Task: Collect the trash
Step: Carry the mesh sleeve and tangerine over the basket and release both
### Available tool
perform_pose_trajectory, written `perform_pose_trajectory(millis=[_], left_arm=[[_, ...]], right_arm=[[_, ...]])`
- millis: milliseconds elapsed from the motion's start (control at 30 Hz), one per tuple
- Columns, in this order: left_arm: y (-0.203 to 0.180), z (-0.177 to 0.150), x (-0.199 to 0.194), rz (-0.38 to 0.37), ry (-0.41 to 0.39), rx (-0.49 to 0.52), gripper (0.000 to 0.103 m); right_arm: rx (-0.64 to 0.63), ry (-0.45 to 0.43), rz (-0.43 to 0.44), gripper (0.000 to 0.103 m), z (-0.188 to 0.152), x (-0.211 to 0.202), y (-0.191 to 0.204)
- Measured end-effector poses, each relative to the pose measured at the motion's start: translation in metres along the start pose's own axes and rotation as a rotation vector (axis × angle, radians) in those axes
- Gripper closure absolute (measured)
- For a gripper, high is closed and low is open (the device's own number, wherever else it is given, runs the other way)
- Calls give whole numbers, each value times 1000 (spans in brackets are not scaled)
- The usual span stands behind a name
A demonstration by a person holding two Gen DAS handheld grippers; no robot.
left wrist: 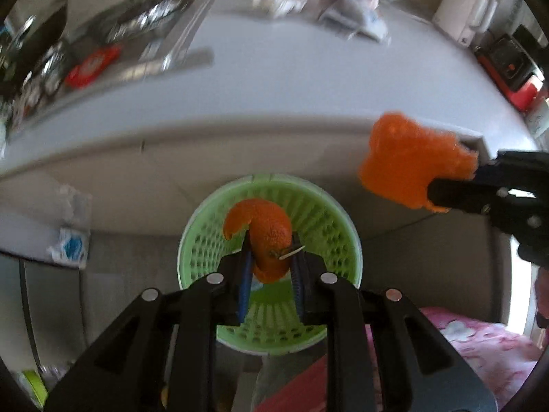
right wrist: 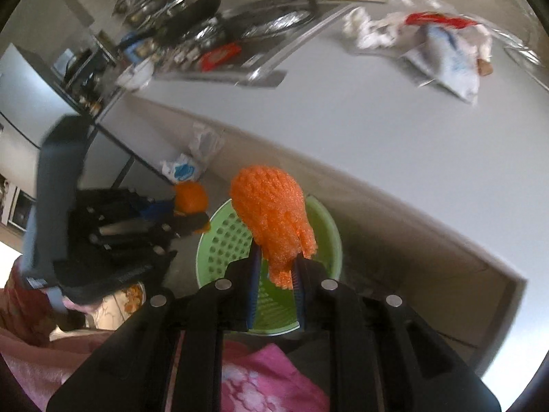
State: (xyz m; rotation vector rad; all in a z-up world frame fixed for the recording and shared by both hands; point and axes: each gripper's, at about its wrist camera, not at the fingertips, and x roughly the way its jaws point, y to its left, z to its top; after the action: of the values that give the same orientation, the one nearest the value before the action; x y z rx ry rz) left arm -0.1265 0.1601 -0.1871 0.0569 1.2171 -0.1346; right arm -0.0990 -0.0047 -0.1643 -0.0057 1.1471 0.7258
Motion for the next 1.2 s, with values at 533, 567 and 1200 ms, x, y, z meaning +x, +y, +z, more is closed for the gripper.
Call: perform_pose_trajectory(millis=[533, 567, 1200], left_arm=[[14, -56, 29, -11, 32, -169, 38], [16, -58, 26, -11, 23, -178, 38], [50, -43, -37, 53, -133, -311, 27]], right_arm=[[-67, 72, -66, 84, -23, 24, 22], [-70, 73, -67, 84, -24, 24, 24], [-135, 46, -79, 35, -7, 46, 27]])
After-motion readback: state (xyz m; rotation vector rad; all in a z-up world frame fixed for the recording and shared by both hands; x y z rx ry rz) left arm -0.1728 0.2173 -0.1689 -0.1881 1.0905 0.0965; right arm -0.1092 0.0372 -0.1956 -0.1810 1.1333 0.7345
